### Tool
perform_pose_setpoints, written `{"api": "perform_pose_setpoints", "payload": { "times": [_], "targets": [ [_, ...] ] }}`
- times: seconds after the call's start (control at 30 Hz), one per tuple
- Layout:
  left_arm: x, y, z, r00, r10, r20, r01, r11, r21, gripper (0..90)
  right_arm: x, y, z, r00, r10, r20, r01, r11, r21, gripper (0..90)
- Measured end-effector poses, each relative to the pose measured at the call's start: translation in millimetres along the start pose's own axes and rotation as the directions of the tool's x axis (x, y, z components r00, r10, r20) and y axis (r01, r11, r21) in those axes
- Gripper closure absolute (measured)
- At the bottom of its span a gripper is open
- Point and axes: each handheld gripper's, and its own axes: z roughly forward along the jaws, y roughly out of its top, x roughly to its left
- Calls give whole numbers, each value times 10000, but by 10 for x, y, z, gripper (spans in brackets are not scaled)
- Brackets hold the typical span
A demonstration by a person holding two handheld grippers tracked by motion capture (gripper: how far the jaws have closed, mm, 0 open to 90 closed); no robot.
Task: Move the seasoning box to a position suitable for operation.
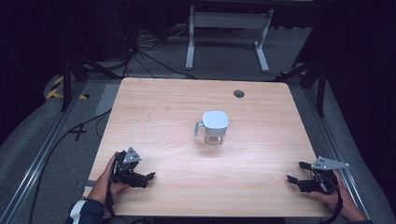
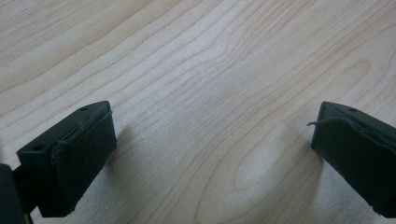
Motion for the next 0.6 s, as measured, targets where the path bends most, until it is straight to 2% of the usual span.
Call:
{"api": "perform_pose_setpoints", "payload": {
  "times": [0.3, 0.33, 0.37, 0.43, 0.47, 0.5, 0.6],
  "targets": [
    [-9, -9, -12, 10000, 31, 17, -31, 10000, 0, 8, 3, 2, -1, 10000, 24, 17, -24, 10000, 15, 187],
    [-8, -15, -11, 9998, 194, -58, -195, 9997, -155, 17, 3, 1, 0, 10000, 5, 26, -5, 10000, 8, 187],
    [-21, -21, -13, 10000, 75, 7, -75, 9998, -193, 30, 4, 2, -1, 10000, 26, 19, -26, 10000, 17, 187],
    [-6, -18, -16, 9993, 328, 172, -324, 9992, -240, 47, 3, 2, 0, 10000, 31, 9, -31, 10000, 7, 187],
    [-6, -18, -16, 9993, 328, 172, -324, 9992, -240, 59, 3, 2, 0, 10000, 31, 9, -31, 10000, 7, 187],
    [4, -8, -21, 9985, 472, 265, -467, 9988, -177, 59, 2, 2, 1, 10000, 26, 7, -26, 10000, 6, 187],
    [16, 19, -22, 9974, 571, 448, -573, 9984, 24, 69, 2, 2, 1, 10000, 22, 4, -22, 10000, 7, 187]
  ]
}}
